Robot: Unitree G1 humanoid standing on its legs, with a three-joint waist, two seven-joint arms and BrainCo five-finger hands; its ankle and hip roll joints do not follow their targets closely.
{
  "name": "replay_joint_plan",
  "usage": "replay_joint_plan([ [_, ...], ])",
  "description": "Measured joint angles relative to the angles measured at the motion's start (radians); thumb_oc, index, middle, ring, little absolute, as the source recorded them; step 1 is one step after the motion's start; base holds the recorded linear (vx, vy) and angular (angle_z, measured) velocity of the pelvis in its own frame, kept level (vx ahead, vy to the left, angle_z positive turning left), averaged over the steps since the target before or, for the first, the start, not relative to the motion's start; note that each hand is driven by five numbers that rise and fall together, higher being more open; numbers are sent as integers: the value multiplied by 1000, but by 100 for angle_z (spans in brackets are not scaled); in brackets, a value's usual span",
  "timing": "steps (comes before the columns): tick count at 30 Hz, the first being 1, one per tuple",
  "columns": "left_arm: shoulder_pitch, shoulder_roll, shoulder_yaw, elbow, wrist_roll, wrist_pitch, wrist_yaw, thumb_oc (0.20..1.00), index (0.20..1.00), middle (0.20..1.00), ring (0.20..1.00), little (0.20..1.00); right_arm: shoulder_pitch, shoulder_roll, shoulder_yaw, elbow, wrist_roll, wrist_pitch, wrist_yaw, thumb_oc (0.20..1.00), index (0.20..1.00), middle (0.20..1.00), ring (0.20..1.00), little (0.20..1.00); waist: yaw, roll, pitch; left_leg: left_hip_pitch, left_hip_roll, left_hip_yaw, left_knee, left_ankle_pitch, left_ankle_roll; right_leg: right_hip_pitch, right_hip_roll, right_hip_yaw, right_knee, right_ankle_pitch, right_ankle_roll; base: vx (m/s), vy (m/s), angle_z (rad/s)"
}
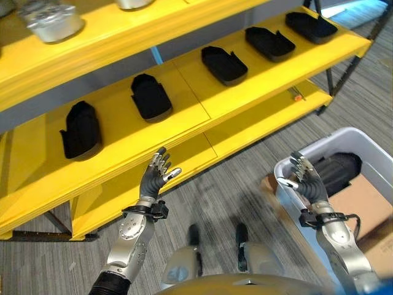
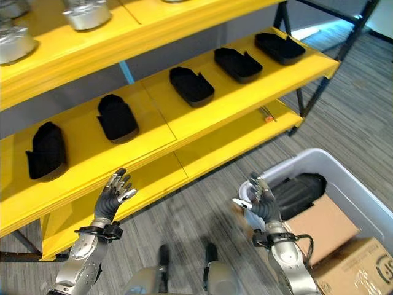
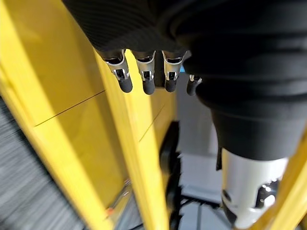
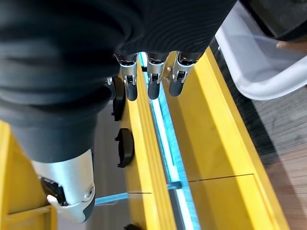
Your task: Move parts from the plastic box to the shelf.
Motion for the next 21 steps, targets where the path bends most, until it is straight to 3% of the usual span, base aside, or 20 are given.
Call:
replay_joint_plan([
  [1,28,0,3,-19,1,-7,-2,1000,1000,1000,1000,1000,-27,18,18,1,23,0,7,1000,1000,1000,1000,1000,6,-5,-2,-1,-66,-110,13,-18,10,-8,24,68,-6,8,-5,45,38,-161],
  [2,33,-6,0,-8,1,-6,-3,1000,1000,1000,1000,1000,-35,20,39,1,30,1,22,1000,1000,1000,1000,1000,28,1,1,-8,-108,-178,29,-27,20,-21,36,108,-5,9,-4,61,54,-183],
  [3,38,-11,1,-13,1,-4,-3,1000,1000,1000,1000,1000,-40,18,48,-7,33,2,34,1000,1000,1000,1000,1000,22,23,-2,-5,-104,-166,51,-33,30,-23,59,88,-27,19,11,99,84,-145],
  [4,44,-8,7,-17,1,-4,-3,1000,1000,1000,1000,1000,-42,17,55,-7,37,12,36,1000,1000,1000,1000,1000,8,39,-1,7,-86,-205,51,-27,78,-23,86,91,-23,25,4,156,127,-103],
  [5,36,-4,15,-21,1,-4,-3,1000,1000,1000,1000,1000,-40,26,65,-8,41,15,41,1000,1000,1000,1000,1000,5,24,-4,6,-90,-207,42,-21,93,-41,98,126,-9,24,8,131,109,-91],
  [7,19,-8,4,-24,0,-1,-5,1000,1000,1000,1000,1000,-37,48,52,-6,45,24,53,1000,1000,1000,1000,1000,-2,25,-8,36,-55,-143,-37,-15,103,-47,111,153,76,-35,40,160,147,-81],
  [8,8,-2,1,-42,0,-2,-12,1000,1000,1000,1000,1000,-32,57,50,-7,48,25,54,1000,1000,1000,1000,1000,-14,15,-26,49,-60,-116,-54,-14,101,-28,94,156,112,-100,32,153,144,-58],
  [10,9,13,3,-43,0,-2,-10,1000,1000,1000,1000,1000,-43,56,53,-7,53,30,56,1000,1000,1000,1000,1000,6,15,-29,59,-55,-83,-75,-11,97,-41,91,172,134,-114,39,89,92,-56],
  [12,3,13,1,-40,0,0,-7,1000,1000,1000,1000,1000,-49,56,53,-6,53,31,56,1000,1000,1000,1000,1000,-7,10,-29,82,-54,-55,-85,-5,93,-39,89,189,140,-116,39,109,136,-35],
  [15,6,18,-2,-41,0,0,-2,1000,1000,1000,1000,1000,-78,59,70,-5,55,33,59,1000,1000,1000,1000,1000,2,-1,-38,91,-33,48,-79,-4,95,-47,111,261,159,-132,36,41,57,-69],
  [18,-26,19,-4,-41,0,1,-1,1000,1000,1000,1000,1000,-95,57,82,-4,57,40,53,1000,1000,1000,1000,1000,-17,-3,-41,97,-22,104,-85,4,134,-67,113,261,183,-146,58,26,40,-54],
  [20,-20,21,24,-41,-1,0,6,1000,1000,1000,1000,1000,-153,73,118,6,52,57,55,1000,1000,1000,1000,1000,38,6,-34,117,23,251,-102,-6,163,-150,48,73,257,-189,125,10,-27,-174],
  [21,-19,33,31,-38,-1,2,15,1000,1000,1000,1000,1000,-179,90,129,-5,51,56,52,1000,1000,1000,1000,1000,38,8,-28,117,32,292,-84,-11,157,-168,-56,-79,272,-185,148,45,-34,-158],
])
